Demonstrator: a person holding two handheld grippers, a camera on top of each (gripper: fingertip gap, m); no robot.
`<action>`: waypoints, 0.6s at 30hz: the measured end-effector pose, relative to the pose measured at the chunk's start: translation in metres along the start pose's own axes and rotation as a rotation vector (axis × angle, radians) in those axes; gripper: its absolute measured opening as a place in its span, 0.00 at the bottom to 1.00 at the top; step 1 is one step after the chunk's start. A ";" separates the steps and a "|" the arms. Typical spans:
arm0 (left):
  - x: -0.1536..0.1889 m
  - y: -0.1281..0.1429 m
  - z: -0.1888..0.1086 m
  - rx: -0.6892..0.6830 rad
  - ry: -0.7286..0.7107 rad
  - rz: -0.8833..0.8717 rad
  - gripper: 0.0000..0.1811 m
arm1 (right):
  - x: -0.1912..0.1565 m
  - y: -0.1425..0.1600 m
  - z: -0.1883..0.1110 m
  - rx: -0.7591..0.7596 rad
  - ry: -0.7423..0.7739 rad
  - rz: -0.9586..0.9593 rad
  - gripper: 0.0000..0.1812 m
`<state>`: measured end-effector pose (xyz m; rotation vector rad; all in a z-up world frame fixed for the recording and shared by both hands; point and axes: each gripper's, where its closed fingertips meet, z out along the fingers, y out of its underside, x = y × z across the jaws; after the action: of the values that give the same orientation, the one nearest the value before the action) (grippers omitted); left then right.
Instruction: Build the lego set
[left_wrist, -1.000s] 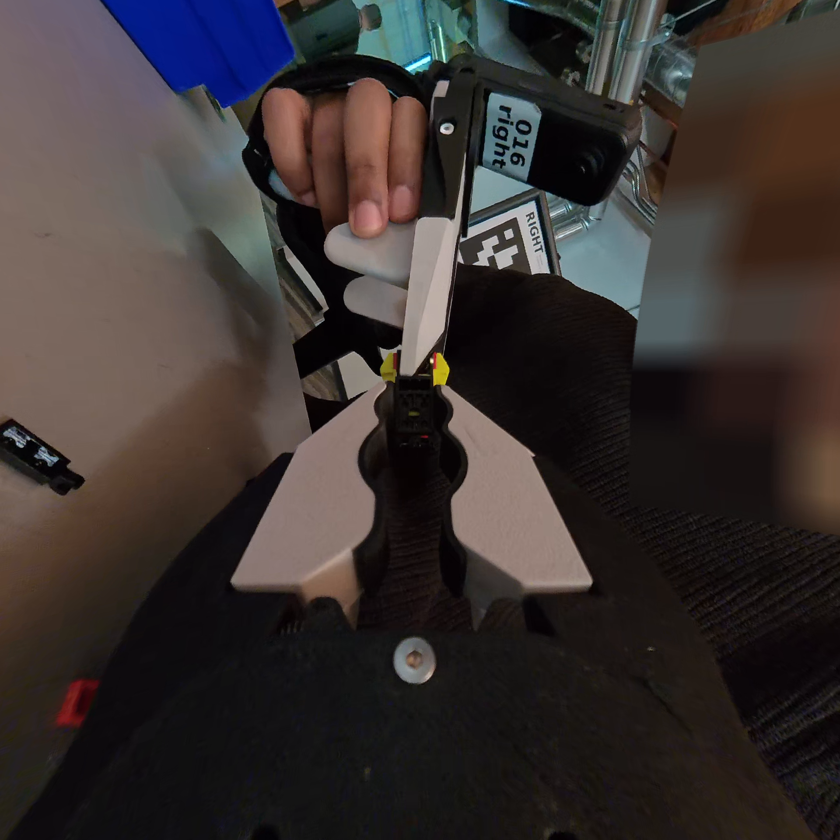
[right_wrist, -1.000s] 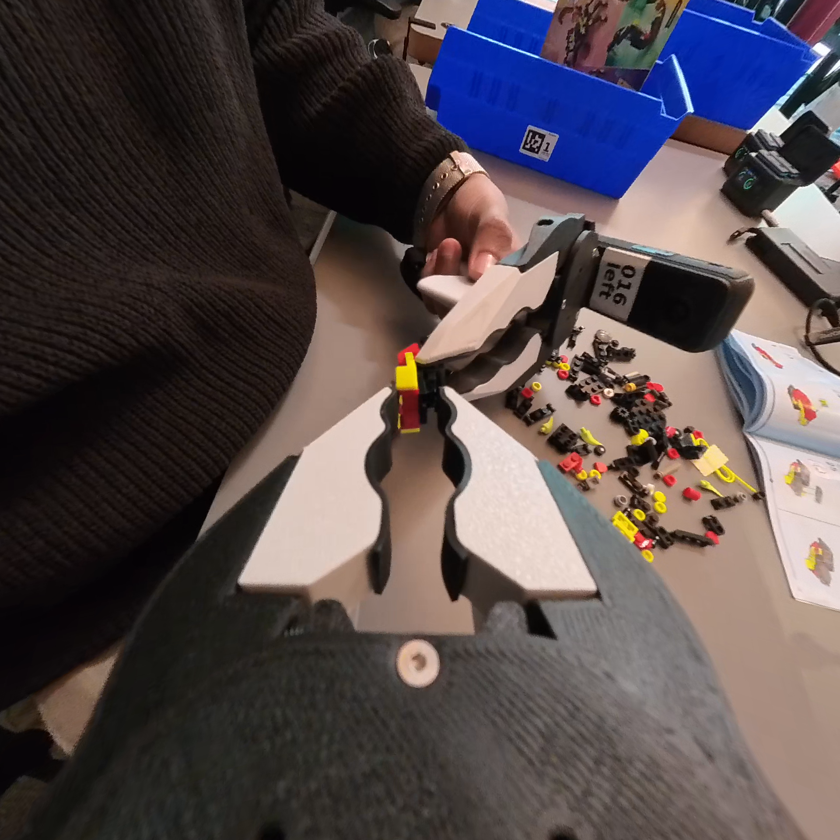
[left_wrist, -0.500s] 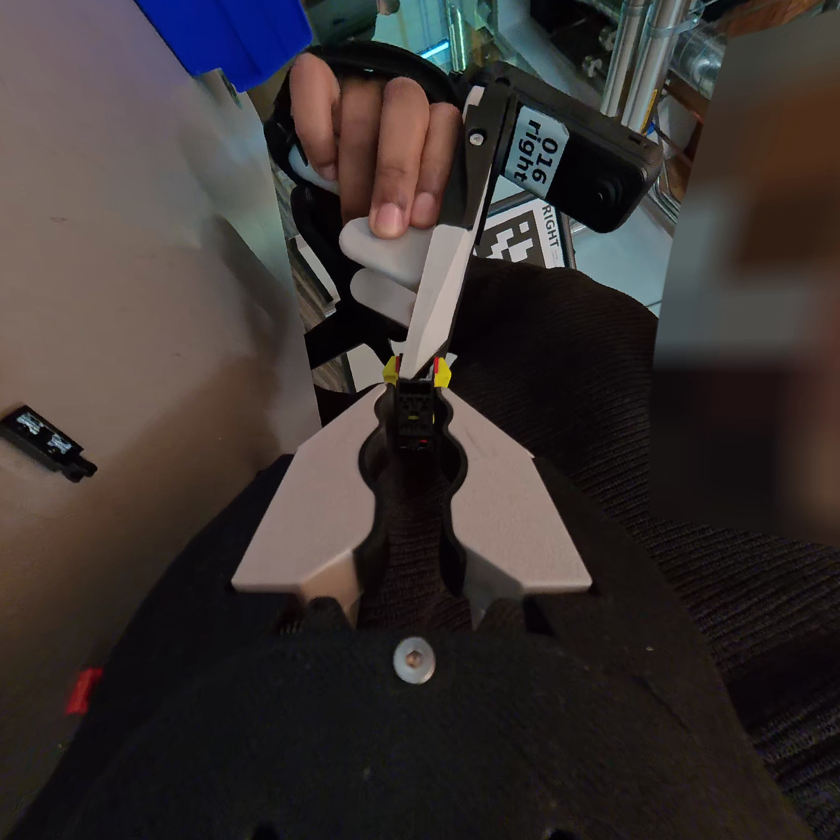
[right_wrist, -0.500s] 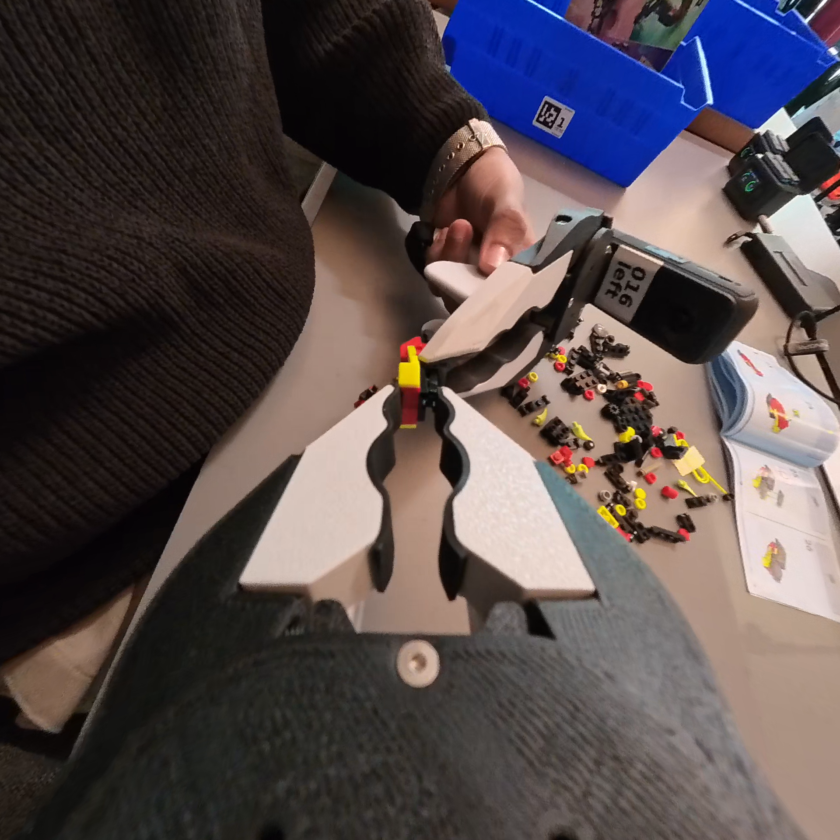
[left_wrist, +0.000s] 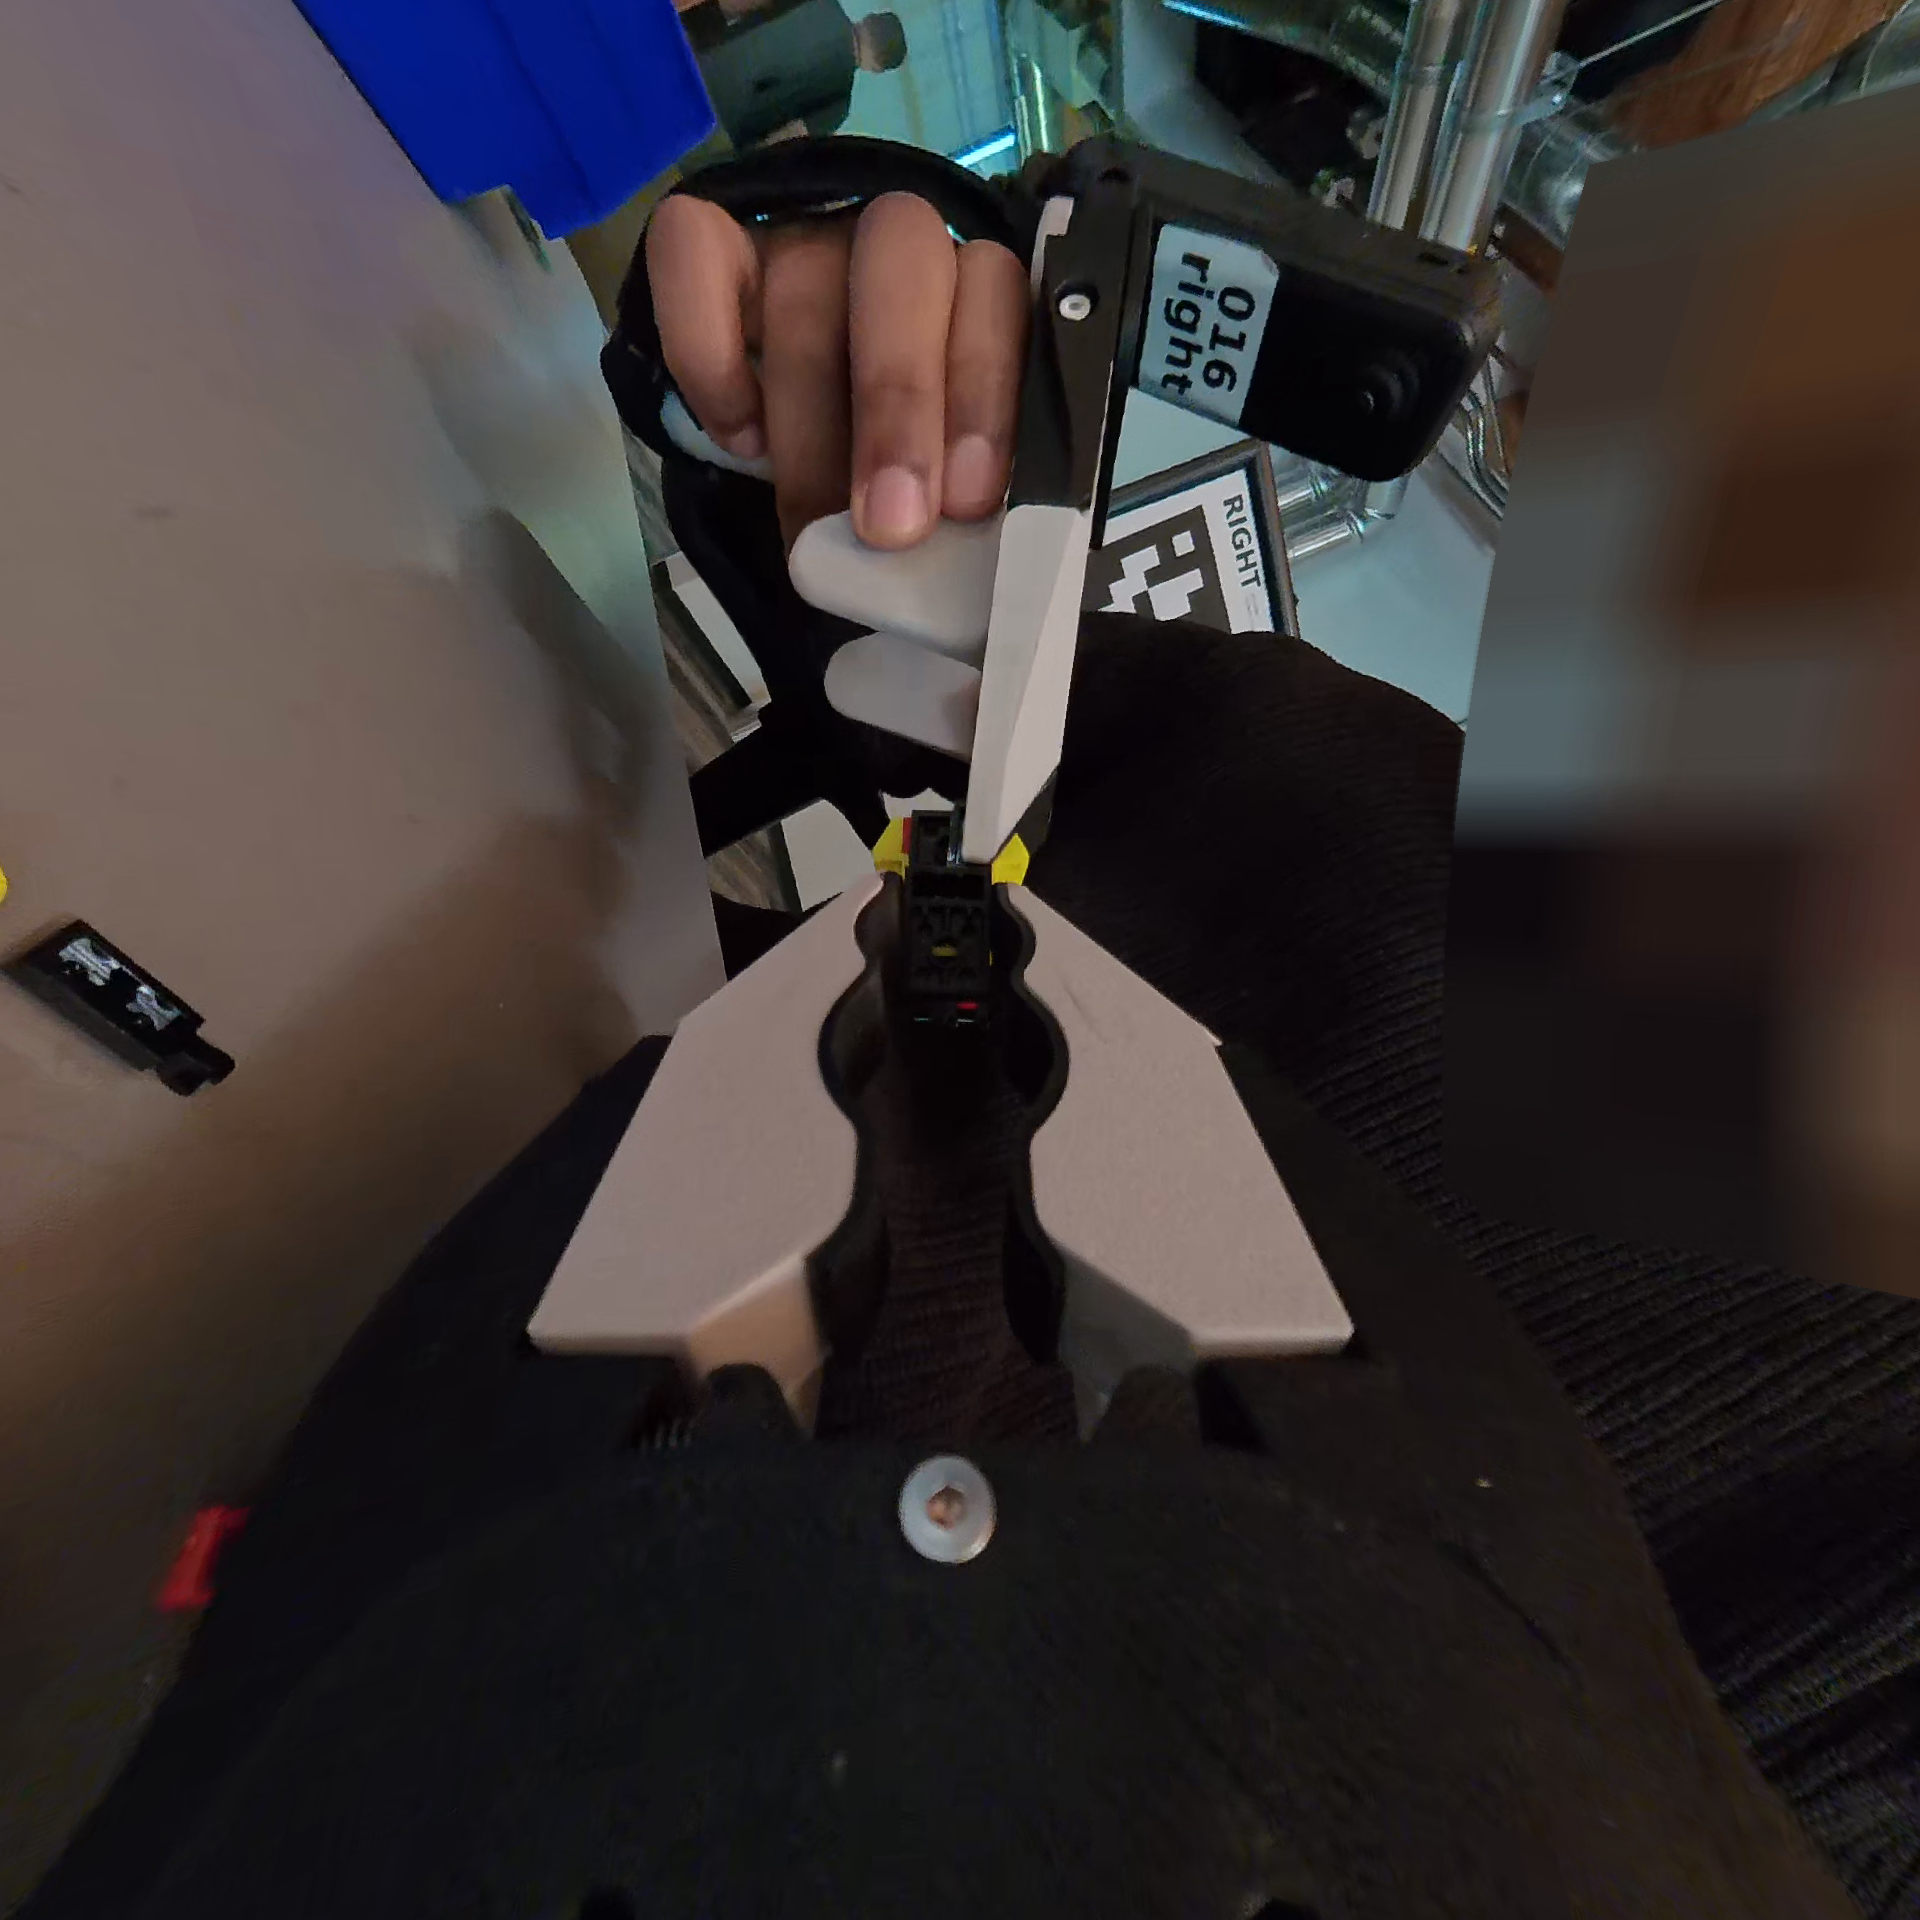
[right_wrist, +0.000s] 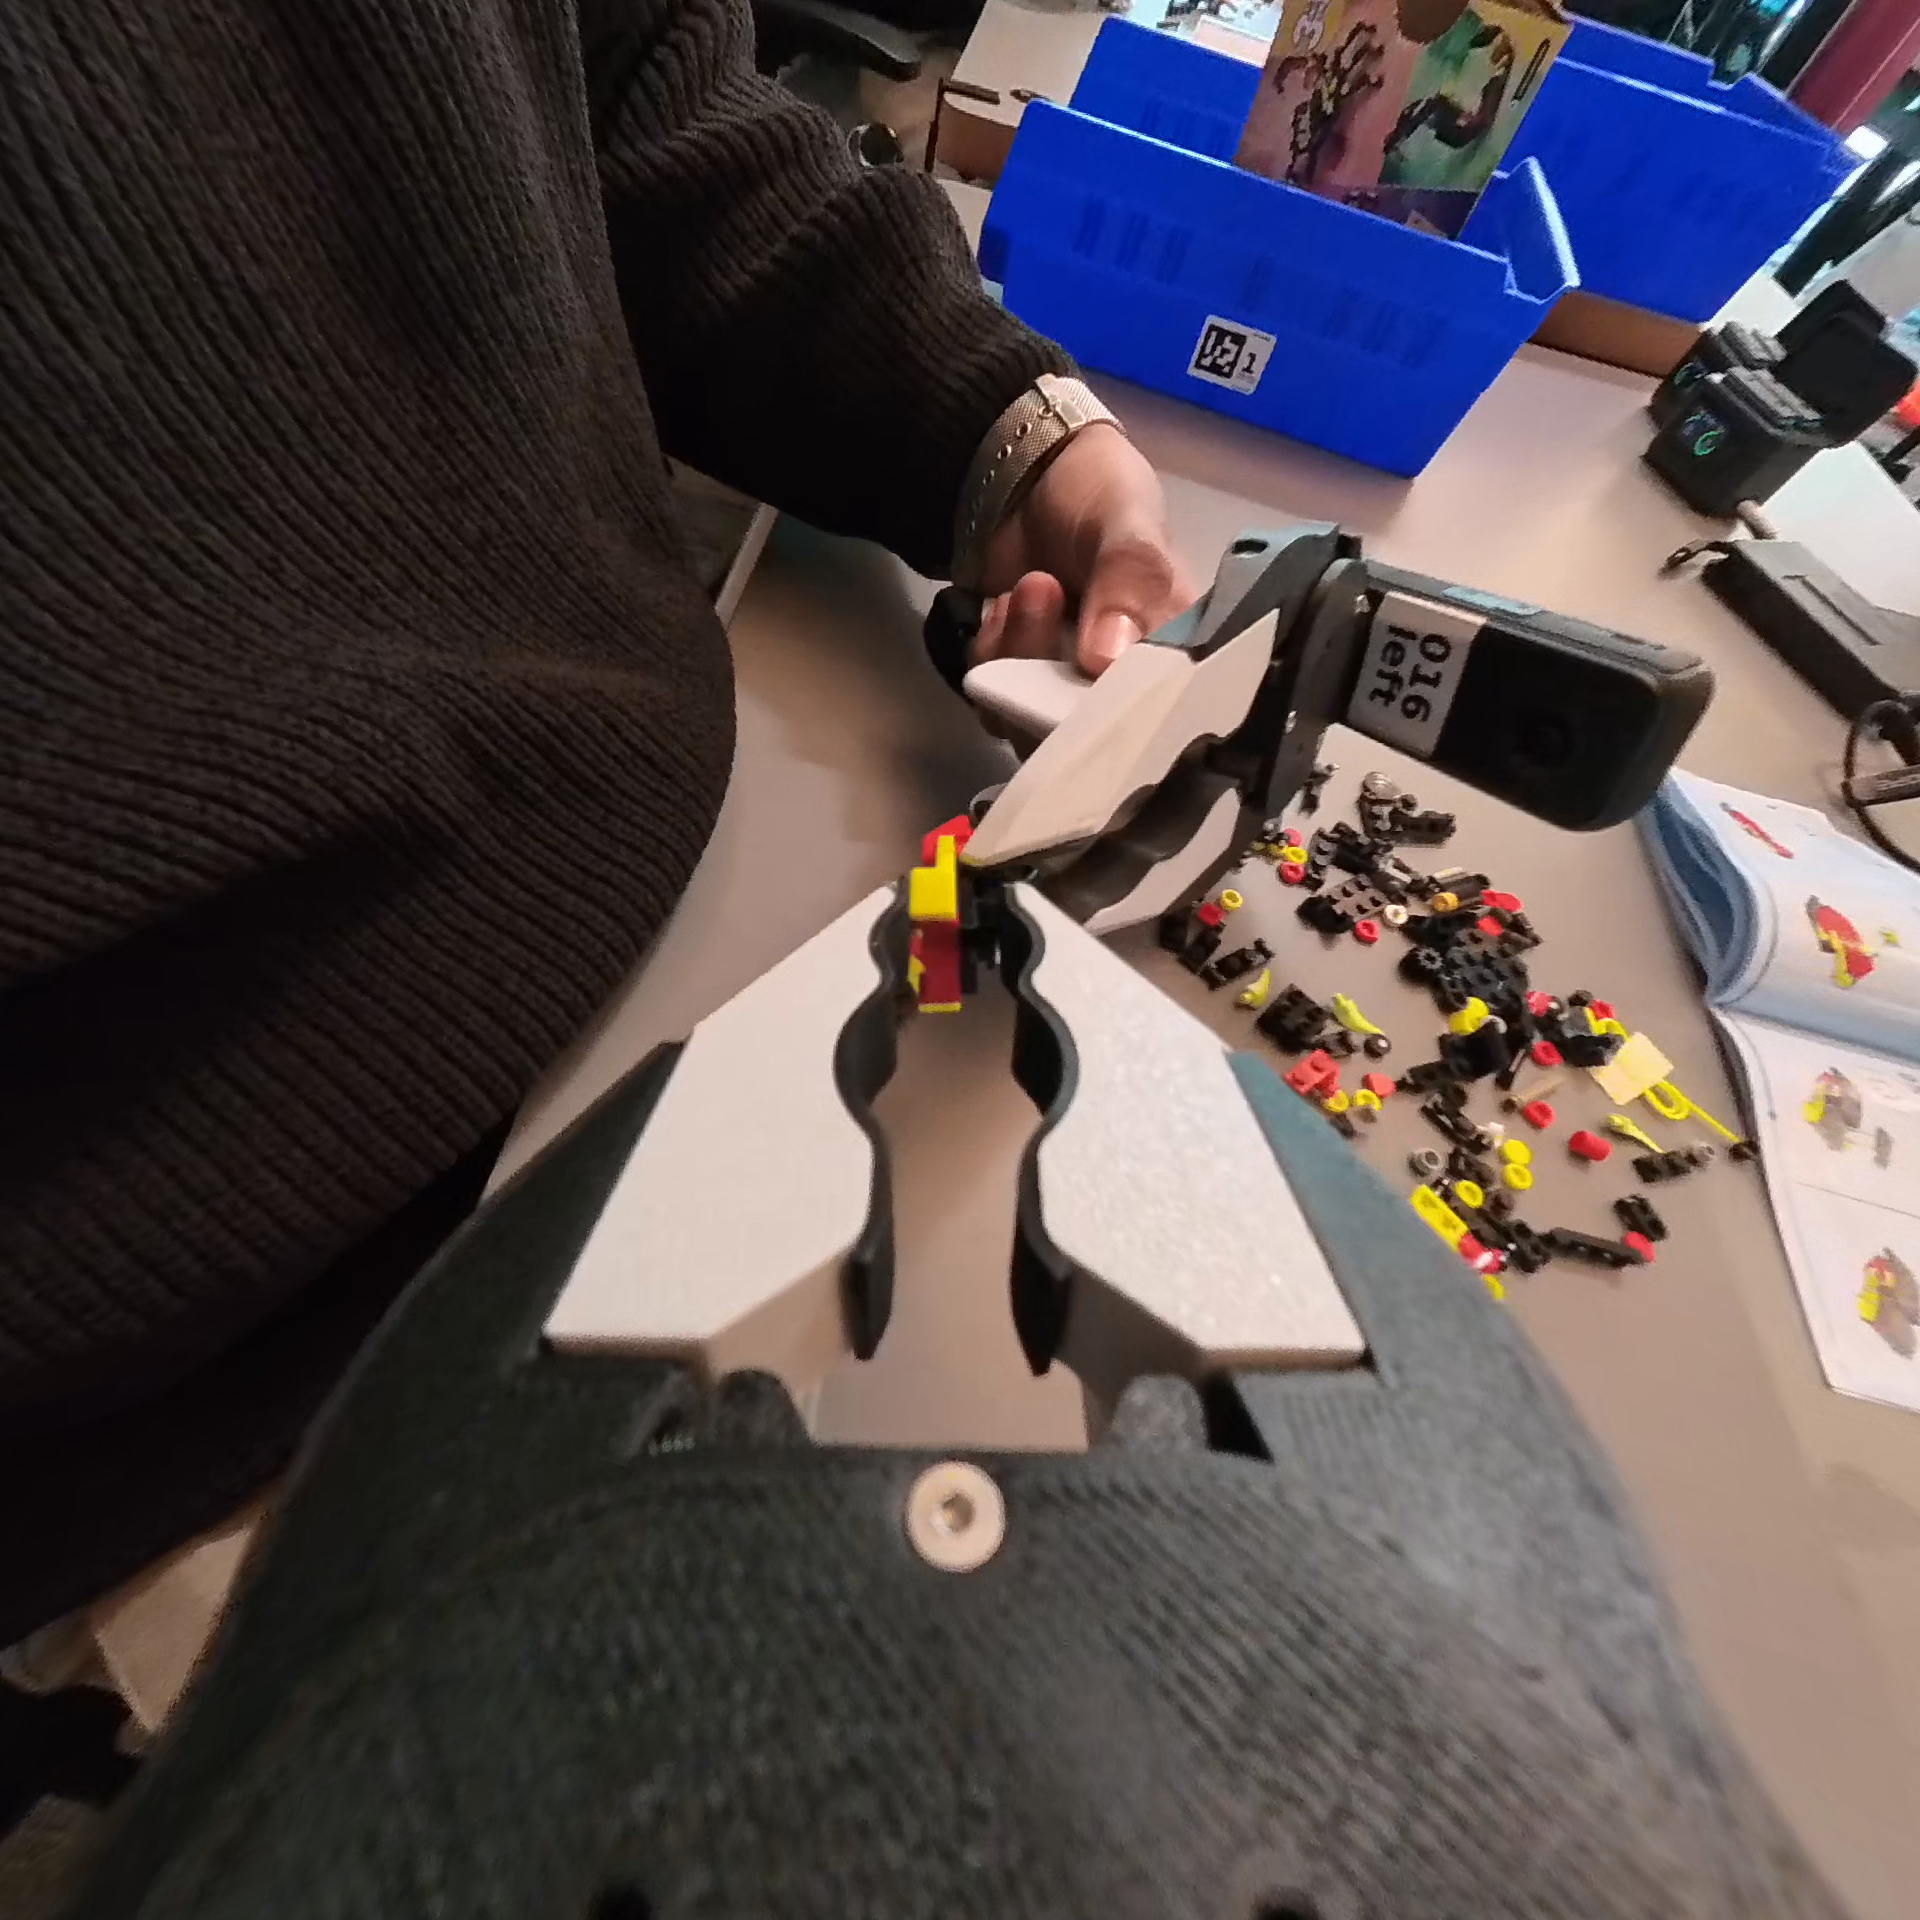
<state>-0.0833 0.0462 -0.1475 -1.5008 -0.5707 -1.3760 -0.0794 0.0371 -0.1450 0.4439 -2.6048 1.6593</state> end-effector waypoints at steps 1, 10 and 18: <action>-0.001 0.001 0.000 -0.004 -0.003 0.000 0.07 | -0.001 0.001 0.000 -0.003 -0.005 0.002 0.08; -0.001 0.003 0.003 -0.018 -0.004 0.000 0.07 | -0.005 0.001 0.000 0.014 -0.050 0.049 0.08; 0.001 0.003 0.004 -0.021 0.004 -0.005 0.07 | -0.007 -0.001 -0.001 0.015 -0.056 0.038 0.08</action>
<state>-0.0783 0.0486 -0.1475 -1.5143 -0.5592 -1.3927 -0.0725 0.0393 -0.1452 0.4505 -2.6589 1.7029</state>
